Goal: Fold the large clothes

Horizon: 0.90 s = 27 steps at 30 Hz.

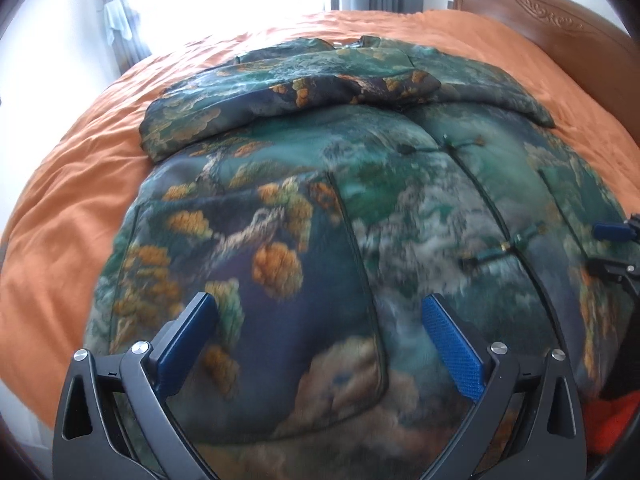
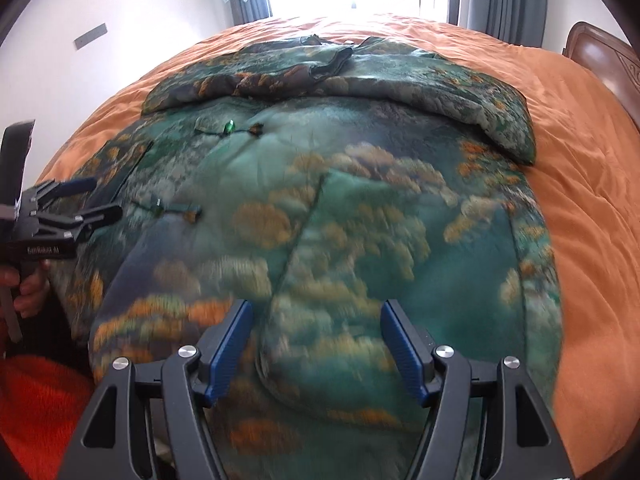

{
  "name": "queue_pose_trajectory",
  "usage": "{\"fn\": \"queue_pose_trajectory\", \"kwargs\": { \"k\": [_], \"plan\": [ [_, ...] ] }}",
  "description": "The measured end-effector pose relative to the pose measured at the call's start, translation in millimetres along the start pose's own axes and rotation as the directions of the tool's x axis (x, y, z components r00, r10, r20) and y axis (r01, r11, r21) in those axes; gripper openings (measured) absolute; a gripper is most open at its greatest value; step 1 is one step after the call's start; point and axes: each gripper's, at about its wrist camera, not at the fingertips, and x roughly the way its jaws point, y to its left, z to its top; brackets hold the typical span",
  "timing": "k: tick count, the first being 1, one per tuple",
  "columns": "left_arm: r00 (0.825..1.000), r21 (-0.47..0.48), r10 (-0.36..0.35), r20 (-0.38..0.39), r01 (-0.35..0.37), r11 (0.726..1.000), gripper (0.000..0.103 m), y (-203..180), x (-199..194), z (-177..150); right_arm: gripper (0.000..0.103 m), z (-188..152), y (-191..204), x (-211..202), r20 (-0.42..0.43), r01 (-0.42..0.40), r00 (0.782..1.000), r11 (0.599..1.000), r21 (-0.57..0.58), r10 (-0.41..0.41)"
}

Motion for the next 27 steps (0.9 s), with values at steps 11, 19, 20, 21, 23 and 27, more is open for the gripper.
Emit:
{"fn": "queue_pose_trajectory", "kwargs": {
  "k": [11,19,20,21,23,27],
  "plan": [
    [0.994,-0.096,0.111,-0.015,-0.112,0.989,0.102,72.6,-44.8,-30.0,0.068,-50.4,-95.9,-90.7,0.062,0.072,0.994,0.975,0.211,-0.087],
    [0.990,-0.412,-0.118,-0.072,0.078,0.908,0.102,143.8,-10.4,-46.8,0.068,-68.6,-157.5,-71.2,-0.010,-0.052,0.998,0.927,0.371,0.060],
    [0.987,-0.410,-0.143,-0.076,0.099,0.907,0.102,142.9,-6.5,-47.8,0.068,-70.1,-159.5,-66.8,-0.008,-0.079,0.996,0.919,0.385,0.089],
    [0.983,-0.397,-0.164,-0.081,0.119,0.910,0.102,139.6,-3.5,-48.1,0.068,-70.0,-158.3,-61.4,0.001,-0.124,0.991,0.911,0.392,0.134],
    [0.975,-0.364,-0.203,-0.092,0.156,0.918,0.102,132.1,0.3,-46.4,0.068,-70.7,-152.8,-48.6,0.007,-0.191,0.979,0.896,0.401,0.205],
    [0.961,-0.306,-0.250,-0.120,0.203,0.930,0.102,113.4,1.8,-45.6,0.070,-75.0,-139.1,-33.7,-0.009,-0.256,0.959,0.876,0.408,0.284]
  ]
}}
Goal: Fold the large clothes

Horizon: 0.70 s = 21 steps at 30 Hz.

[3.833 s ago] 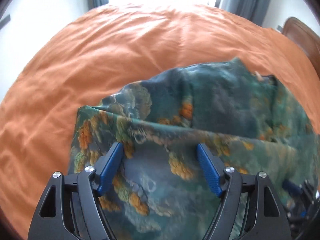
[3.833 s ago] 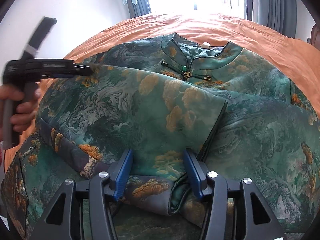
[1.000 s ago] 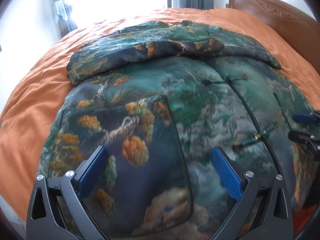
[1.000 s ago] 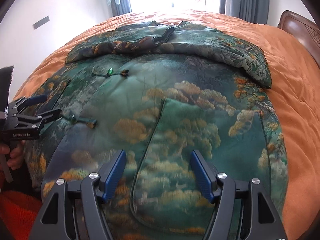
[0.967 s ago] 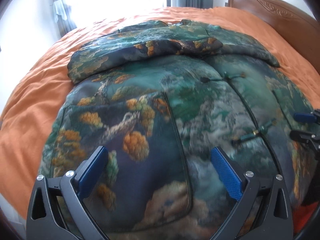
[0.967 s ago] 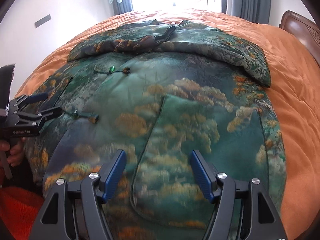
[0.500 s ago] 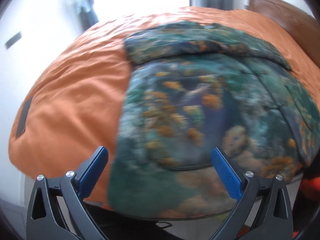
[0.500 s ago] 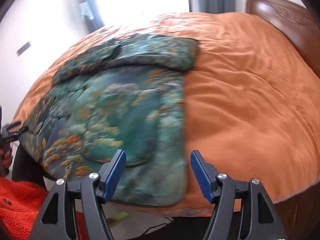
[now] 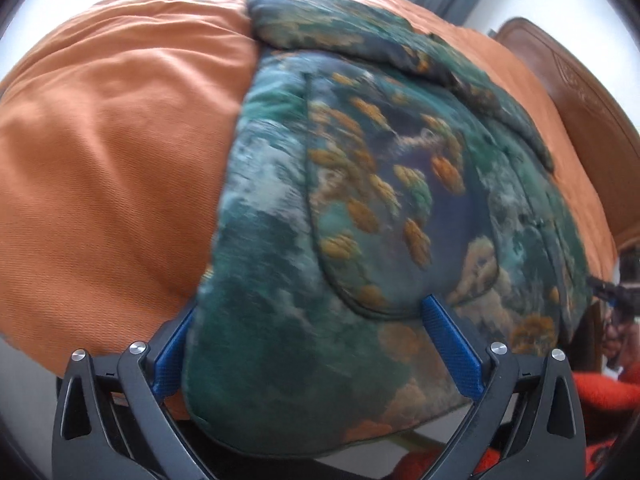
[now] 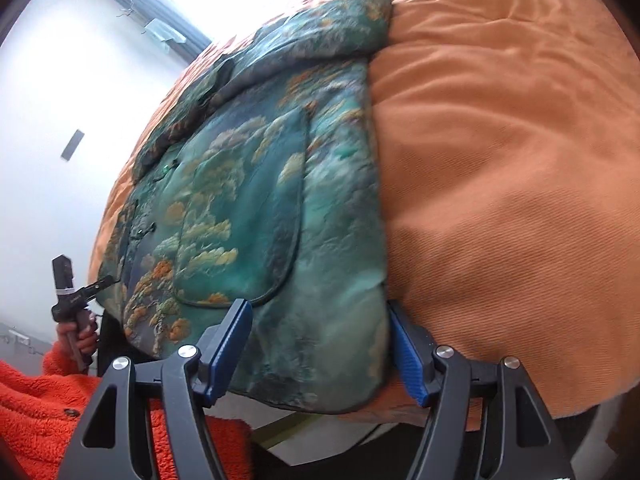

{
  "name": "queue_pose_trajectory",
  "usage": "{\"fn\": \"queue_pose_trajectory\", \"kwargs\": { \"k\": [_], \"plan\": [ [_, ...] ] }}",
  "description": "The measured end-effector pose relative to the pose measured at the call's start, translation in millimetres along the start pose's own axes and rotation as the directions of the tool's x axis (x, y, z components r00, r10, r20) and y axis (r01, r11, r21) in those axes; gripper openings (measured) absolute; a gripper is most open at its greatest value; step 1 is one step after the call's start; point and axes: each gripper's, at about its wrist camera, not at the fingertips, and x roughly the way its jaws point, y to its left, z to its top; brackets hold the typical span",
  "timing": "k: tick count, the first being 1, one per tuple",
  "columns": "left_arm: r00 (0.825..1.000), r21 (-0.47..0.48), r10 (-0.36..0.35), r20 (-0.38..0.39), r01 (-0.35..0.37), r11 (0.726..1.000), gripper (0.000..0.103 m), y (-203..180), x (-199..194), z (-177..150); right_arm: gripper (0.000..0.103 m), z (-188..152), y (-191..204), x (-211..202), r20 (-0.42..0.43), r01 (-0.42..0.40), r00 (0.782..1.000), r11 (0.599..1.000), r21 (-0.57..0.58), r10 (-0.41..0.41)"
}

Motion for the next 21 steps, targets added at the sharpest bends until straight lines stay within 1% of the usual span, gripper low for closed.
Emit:
{"fn": "queue_pose_trajectory", "kwargs": {
  "k": [1,2,3,4,5,6,7,8,9,10,12,13,17,21],
  "plan": [
    [1.000,0.011,-0.002,-0.006,0.002,1.000,0.101,-2.8,0.5,-0.9,0.068,-1.2,4.4,1.0,0.001,0.005,1.000,1.000,-0.017,-0.005],
    [1.000,0.020,0.003,-0.010,-0.003,1.000,0.100,-4.0,1.1,-1.3,0.063,-2.2,8.4,1.2,0.002,0.009,1.000,0.999,-0.037,-0.009],
    [1.000,0.025,0.008,-0.016,-0.007,1.000,0.093,-5.4,1.0,-1.7,0.055,-2.3,10.7,1.1,0.001,0.009,1.000,0.999,-0.048,-0.009],
    [1.000,0.022,0.007,-0.025,-0.006,1.000,0.083,-6.0,0.7,-1.2,0.042,-1.9,12.3,0.5,-0.006,0.013,1.000,0.998,-0.055,-0.014],
    [0.999,0.016,0.004,-0.032,-0.004,1.000,0.078,-5.9,-1.2,-1.2,0.034,-0.9,13.6,-1.0,-0.007,0.015,1.000,0.998,-0.058,-0.015],
    [0.999,0.007,0.000,-0.036,0.000,1.000,0.066,-5.1,-4.7,-1.4,0.030,-0.3,14.7,-3.5,-0.006,0.011,1.000,0.998,-0.057,-0.012],
    [0.999,0.000,-0.007,-0.036,0.007,1.000,0.051,-5.8,-6.5,-1.7,0.023,1.6,16.3,-6.1,-0.002,0.005,1.000,0.998,-0.057,-0.005],
    [0.999,-0.013,-0.020,-0.033,0.019,1.000,0.043,-4.6,-11.0,-0.8,0.020,2.8,17.6,-9.9,0.006,-0.002,1.000,0.998,-0.060,0.003],
    [0.999,-0.024,-0.032,-0.028,0.031,0.999,0.030,-2.8,-14.3,-0.2,0.019,4.0,21.1,-13.6,0.016,-0.004,1.000,0.998,-0.067,0.005],
    [0.999,-0.037,-0.051,-0.020,0.050,0.998,0.021,-2.1,-18.8,0.8,0.018,5.0,24.2,-16.5,0.024,-0.001,1.000,0.997,-0.076,0.002],
    [0.997,-0.053,-0.082,0.002,0.082,0.995,0.015,-3.2,-26.5,1.8,0.017,6.3,32.4,-21.9,0.038,0.015,0.999,0.995,-0.095,-0.011],
    [0.996,-0.050,-0.086,0.010,0.087,0.995,0.013,-5.7,-30.5,2.6,0.017,6.4,35.1,-24.5,0.044,0.021,0.999,0.995,-0.102,-0.017],
    [0.997,0.006,-0.065,0.033,0.065,0.998,0.012,-17.7,-46.6,1.1,0.015,4.5,47.6,-32.8,0.065,0.034,0.998,0.992,-0.121,-0.026],
    [0.998,0.051,-0.046,0.031,0.044,0.998,0.011,-22.5,-51.0,-2.0,0.014,0.5,51.8,-44.7,0.078,0.035,0.997,0.991,-0.127,-0.025]
  ]
}}
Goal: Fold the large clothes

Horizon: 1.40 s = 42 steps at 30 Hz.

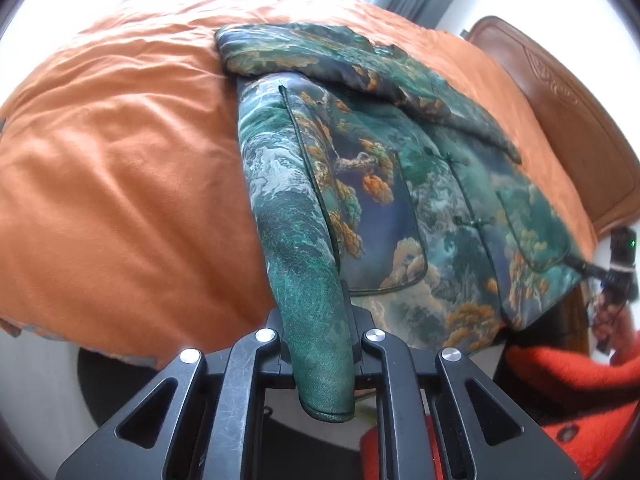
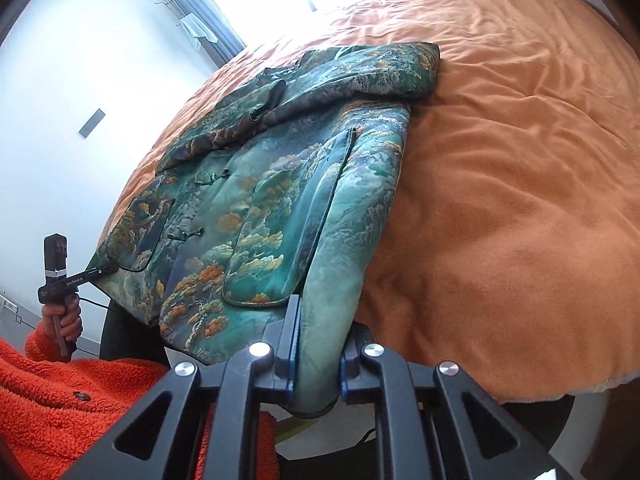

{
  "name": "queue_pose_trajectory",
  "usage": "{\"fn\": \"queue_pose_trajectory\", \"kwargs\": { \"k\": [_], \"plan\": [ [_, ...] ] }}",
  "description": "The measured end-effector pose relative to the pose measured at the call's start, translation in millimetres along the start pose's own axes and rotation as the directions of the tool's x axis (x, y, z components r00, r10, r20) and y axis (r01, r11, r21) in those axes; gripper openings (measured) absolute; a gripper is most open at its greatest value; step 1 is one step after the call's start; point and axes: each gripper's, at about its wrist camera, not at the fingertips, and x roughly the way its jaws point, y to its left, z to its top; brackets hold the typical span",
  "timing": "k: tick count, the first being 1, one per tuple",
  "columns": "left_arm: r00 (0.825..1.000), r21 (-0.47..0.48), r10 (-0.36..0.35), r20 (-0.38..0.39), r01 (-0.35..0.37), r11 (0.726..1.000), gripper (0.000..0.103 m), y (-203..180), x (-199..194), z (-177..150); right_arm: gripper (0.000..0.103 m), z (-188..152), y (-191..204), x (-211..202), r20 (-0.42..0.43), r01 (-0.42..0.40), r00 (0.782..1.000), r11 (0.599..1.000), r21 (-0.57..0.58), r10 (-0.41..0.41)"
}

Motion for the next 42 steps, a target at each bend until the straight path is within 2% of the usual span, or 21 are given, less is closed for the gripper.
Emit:
{"fn": "queue_pose_trajectory", "kwargs": {
  "k": [4,11,13,15,17,21,24,28,29,31,33,35,37,39,40,42],
  "plan": [
    [1.000,0.011,0.007,-0.018,-0.007,1.000,0.011,-1.6,1.6,-0.1,0.014,-2.2,3.3,-1.1,-0.019,0.002,1.000,1.000,0.000,-0.002],
    [0.996,0.015,0.001,-0.085,0.001,1.000,0.011,7.7,-15.1,-14.1,0.014,-16.2,3.2,-10.5,-0.104,-0.014,0.994,1.000,0.014,0.016],
    [0.995,0.010,0.000,-0.096,0.001,1.000,0.011,8.8,-19.5,-14.9,0.014,-16.7,0.5,-15.1,-0.111,-0.040,0.993,0.998,0.046,0.045],
    [0.996,-0.017,-0.037,-0.082,0.035,0.999,0.011,9.6,-26.9,-5.2,0.013,-8.8,-5.2,-19.5,-0.093,-0.095,0.990,0.990,0.107,0.105],
    [0.993,-0.048,-0.116,-0.020,0.115,0.992,0.010,8.0,-38.9,17.4,0.013,8.6,-13.1,-26.8,-0.038,-0.168,0.984,0.973,0.156,0.176],
    [0.967,-0.041,-0.220,0.125,0.227,0.973,0.010,4.8,-63.2,82.2,0.013,65.9,-22.3,-47.3,0.107,-0.303,0.951,0.939,0.163,0.288],
    [0.955,-0.040,-0.221,0.200,0.233,0.972,0.010,4.1,-65.0,138.1,0.013,122.0,-27.6,-46.3,0.184,-0.330,0.934,0.936,0.123,0.306],
    [0.951,-0.086,-0.156,0.268,0.185,0.979,0.011,13.5,-37.7,227.2,0.013,208.8,-40.7,-13.3,0.231,-0.285,0.937,0.956,0.073,0.262],
    [0.955,-0.094,-0.125,0.269,0.155,0.983,0.011,15.9,-22.4,253.7,0.012,226.7,-46.2,-2.0,0.244,-0.266,0.940,0.960,0.085,0.238],
    [0.963,-0.116,-0.060,0.261,0.093,0.989,0.011,21.8,3.5,287.0,0.013,262.9,-66.0,27.7,0.248,-0.254,0.945,0.957,0.136,0.216],
    [0.972,-0.139,0.001,0.235,0.033,0.990,0.013,28.0,32.2,314.9,0.013,285.4,-85.5,57.0,0.251,-0.236,0.951,0.949,0.207,0.182],
    [0.980,-0.173,0.052,0.193,-0.018,0.985,0.020,38.0,65.5,340.2,0.013,294.4,-104.8,83.7,0.235,-0.219,0.960,0.936,0.275,0.155],
    [0.987,-0.193,0.071,0.142,-0.042,0.980,0.032,42.6,97.4,349.3,0.013,302.4,-122.7,113.1,0.210,-0.201,0.969,0.919,0.340,0.134],
    [0.992,-0.198,0.088,0.093,-0.068,0.978,0.037,47.3,112.9,336.6,0.014,298.9,-135.2,137.2,0.167,-0.191,0.977,0.892,0.411,0.132],
    [0.993,-0.195,0.092,0.078,-0.075,0.978,0.041,47.3,118.0,335.9,0.018,292.6,-136.2,143.9,0.159,-0.197,0.977,0.875,0.442,0.139],
    [0.995,-0.195,0.064,0.079,-0.048,0.980,0.050,48.0,114.0,332.7,0.034,287.9,-144.1,151.0,0.174,-0.256,0.965,0.829,0.498,0.194]
  ]
}}
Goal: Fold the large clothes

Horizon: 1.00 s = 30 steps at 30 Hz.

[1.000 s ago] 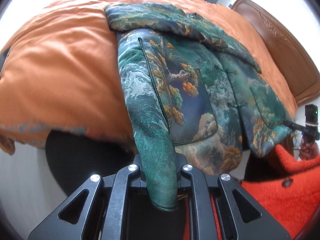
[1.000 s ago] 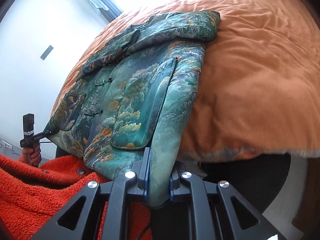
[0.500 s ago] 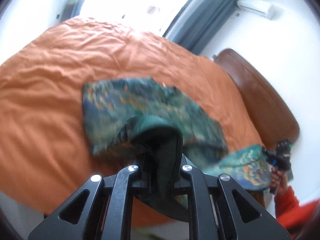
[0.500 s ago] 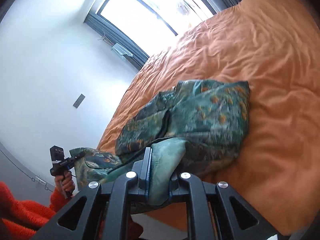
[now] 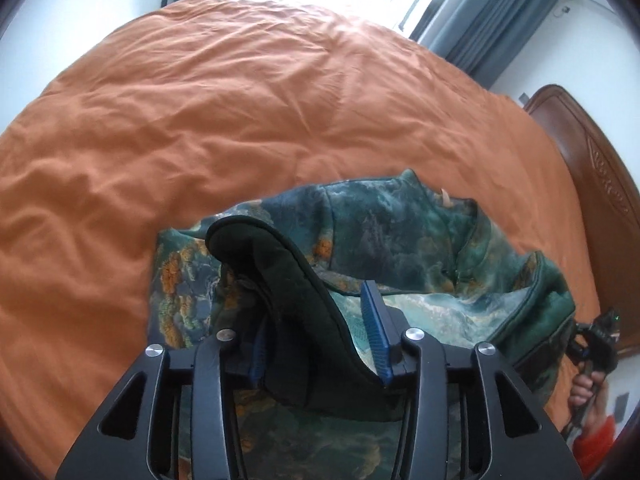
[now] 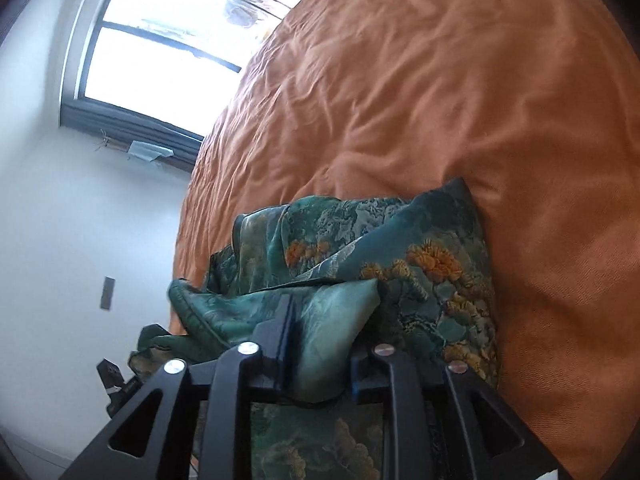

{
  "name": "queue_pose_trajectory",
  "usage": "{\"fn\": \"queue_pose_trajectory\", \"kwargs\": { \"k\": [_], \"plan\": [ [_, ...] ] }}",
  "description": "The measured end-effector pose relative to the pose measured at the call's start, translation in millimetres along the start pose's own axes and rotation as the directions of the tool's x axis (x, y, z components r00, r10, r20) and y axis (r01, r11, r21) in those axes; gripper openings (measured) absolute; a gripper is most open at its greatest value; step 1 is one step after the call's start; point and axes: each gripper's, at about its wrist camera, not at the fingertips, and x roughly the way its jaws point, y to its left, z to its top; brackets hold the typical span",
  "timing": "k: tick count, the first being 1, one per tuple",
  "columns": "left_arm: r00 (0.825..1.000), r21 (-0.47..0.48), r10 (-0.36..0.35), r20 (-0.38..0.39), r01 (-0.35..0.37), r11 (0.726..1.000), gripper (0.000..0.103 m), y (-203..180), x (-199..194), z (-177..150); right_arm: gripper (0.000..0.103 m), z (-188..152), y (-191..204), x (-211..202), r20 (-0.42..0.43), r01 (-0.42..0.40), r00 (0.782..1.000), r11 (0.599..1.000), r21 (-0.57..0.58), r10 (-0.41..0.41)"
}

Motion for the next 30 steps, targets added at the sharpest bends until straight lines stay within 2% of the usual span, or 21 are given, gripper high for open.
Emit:
{"fn": "queue_pose_trajectory", "kwargs": {
  "k": [2,3,4,7,8,10,11,13,15,17,18,20,21,22,23,25,28,30],
  "plan": [
    [0.997,-0.020,-0.082,0.010,0.082,0.996,0.070,1.5,-14.5,0.4,0.054,1.1,-3.6,-7.4,0.015,-0.075,0.997,0.996,0.046,0.074],
    [0.994,-0.034,-0.110,0.027,0.111,0.993,0.087,1.2,-24.1,1.7,0.060,4.9,-3.8,-12.6,0.032,-0.104,0.994,0.993,0.064,0.102],
    [0.991,-0.051,-0.119,0.059,0.122,0.991,0.098,5.4,-34.4,4.9,0.066,7.4,-1.8,-19.4,0.054,-0.122,0.991,0.990,0.069,0.119],
    [0.980,-0.071,-0.168,0.106,0.176,0.982,0.099,14.8,-54.0,11.4,0.067,14.8,4.7,-38.8,0.111,-0.105,0.989,0.994,0.033,0.100],
    [0.977,-0.067,-0.180,0.111,0.188,0.980,0.099,18.3,-56.5,12.4,0.067,15.2,6.6,-43.4,0.118,-0.076,0.990,0.997,0.011,0.074],
    [0.980,-0.036,-0.162,0.115,0.167,0.985,0.100,26.5,-59.4,9.6,0.067,13.1,12.6,-45.3,0.110,0.004,0.994,0.998,-0.069,0.003],
    [0.982,-0.013,-0.155,0.107,0.157,0.987,0.100,28.6,-57.9,7.5,0.067,8.9,17.6,-42.6,0.088,0.041,0.996,0.991,-0.126,-0.030],
    [0.988,0.047,-0.152,0.032,0.151,0.987,0.100,30.4,-43.0,0.5,0.067,-0.7,27.0,-33.8,0.050,0.101,0.994,0.969,-0.225,-0.092],
    [0.995,0.087,-0.096,-0.038,0.099,0.991,0.100,28.0,-19.1,-4.6,0.067,-11.0,39.4,-17.3,0.026,0.163,0.986,0.931,-0.326,-0.164],
    [0.998,0.113,-0.016,-0.054,0.022,0.993,0.099,20.1,4.4,-6.5,0.067,-17.4,46.0,-2.7,0.030,0.220,0.974,0.897,-0.382,-0.226],
    [0.999,0.114,0.007,-0.050,-0.001,0.993,0.096,16.6,13.4,-5.4,0.067,-19.0,49.2,7.1,0.040,0.254,0.965,0.884,-0.394,-0.259],
    [0.999,0.093,0.018,-0.047,-0.014,0.996,0.064,8.9,27.4,-2.9,0.063,-19.5,53.4,21.8,0.059,0.302,0.951,0.868,-0.394,-0.304],
    [0.997,0.078,0.026,-0.069,-0.021,0.997,0.031,6.3,33.5,-1.5,0.052,-22.6,58.3,27.7,0.071,0.324,0.943,0.852,-0.410,-0.325],
    [0.994,0.076,0.084,-0.068,-0.079,0.994,0.012,2.5,35.4,-0.4,0.024,-24.4,66.1,32.2,0.091,0.358,0.930,0.824,-0.439,-0.355],
    [0.992,0.084,0.115,-0.048,-0.111,0.990,0.011,-0.6,31.0,0.8,0.016,-28.3,74.9,29.7,0.127,0.394,0.916,0.791,-0.467,-0.381],
    [0.991,0.101,0.123,0.048,-0.127,0.987,0.009,-8.0,5.1,4.3,0.013,-36.0,98.9,13.8,0.229,0.451,0.892,0.727,-0.517,-0.389],
    [0.979,0.102,0.096,0.182,-0.116,0.988,0.009,-16.3,-33.0,17.4,0.013,-37.4,133.8,-11.2,0.368,0.508,0.860,0.652,-0.563,-0.352],
    [0.954,0.111,0.094,0.285,-0.130,0.985,0.009,-27.7,-51.9,28.0,0.013,-29.3,155.6,-17.5,0.451,0.538,0.837,0.620,-0.571,-0.311]
  ]
}}
